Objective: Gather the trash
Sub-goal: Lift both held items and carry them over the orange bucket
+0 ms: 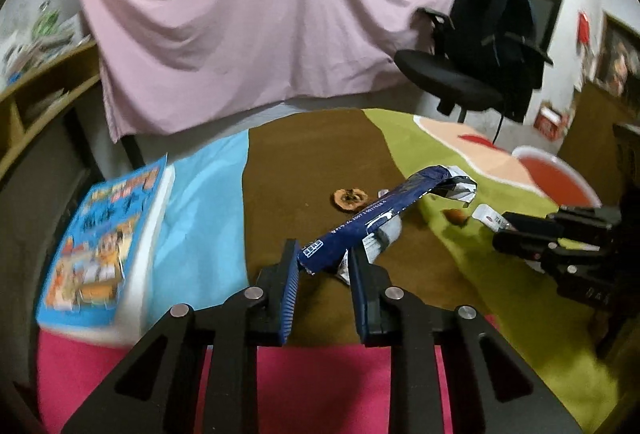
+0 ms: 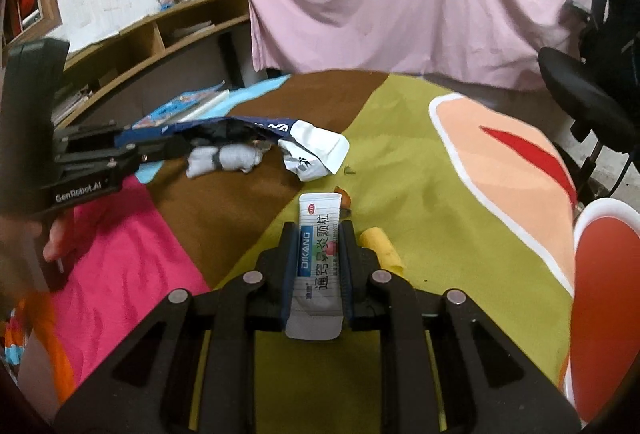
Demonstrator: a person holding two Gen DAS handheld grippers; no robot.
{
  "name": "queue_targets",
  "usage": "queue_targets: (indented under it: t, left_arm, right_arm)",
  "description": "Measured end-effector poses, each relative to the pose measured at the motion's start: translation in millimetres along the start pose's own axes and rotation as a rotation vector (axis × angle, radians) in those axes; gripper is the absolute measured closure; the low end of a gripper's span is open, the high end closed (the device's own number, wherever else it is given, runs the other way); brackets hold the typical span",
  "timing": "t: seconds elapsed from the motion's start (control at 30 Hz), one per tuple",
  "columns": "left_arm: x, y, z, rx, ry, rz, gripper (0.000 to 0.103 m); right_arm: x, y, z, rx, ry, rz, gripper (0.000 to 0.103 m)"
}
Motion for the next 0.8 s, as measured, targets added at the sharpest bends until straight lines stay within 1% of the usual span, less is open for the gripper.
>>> queue_targets:
  t: [0.27,0.33,0.47,0.57,0.7,0.8]
  left_arm:
    - [26.0,9.3,-29.9,0.102,-0.044,-0.114,0.083]
    - [31.8,10.5,-35.4,0.125,-0.04,-0.152,0.083]
    - [46.8,10.1,-45.7,0.167,-0.055,-0.185,0.083]
    - [55.9,7.3,-51.9,0.196,-0.045,-0.229,0.083]
    - [73.0,-1.5,-57.0,0.233,-0.046,-0.244,0.083]
    - [88.6,-10.0,-58.6,0.256,-0.025,-0.246,0.083]
  right_arm:
    - [6.1,4.7,-36.4,0.152,-0.007,0.041,0.055]
    - [8.5,5.9,-44.3,0.183,-0.01,0.055,0.055]
    - [10.5,6.4,-57.8,0.237,-0.009,0.067,0.055]
    - [10.9,8.9,-70.0,0.282,-0.006,0.069,0.055]
    - [15.1,11.3,-90.8,0.365,0.018,0.07,0.055]
    - [24.1,13.0,-105.9,0.429,0.041,0.083,0.055]
Point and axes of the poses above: each gripper's, at about its wrist camera, not at the fingertips, and z roughly the way its jaws point, x to its right, y to its underside, the point moved 1 cm from there along z, roughly the way its jaws point, and after that the axes turned 11 degrees about y, right-handed, at the moved point
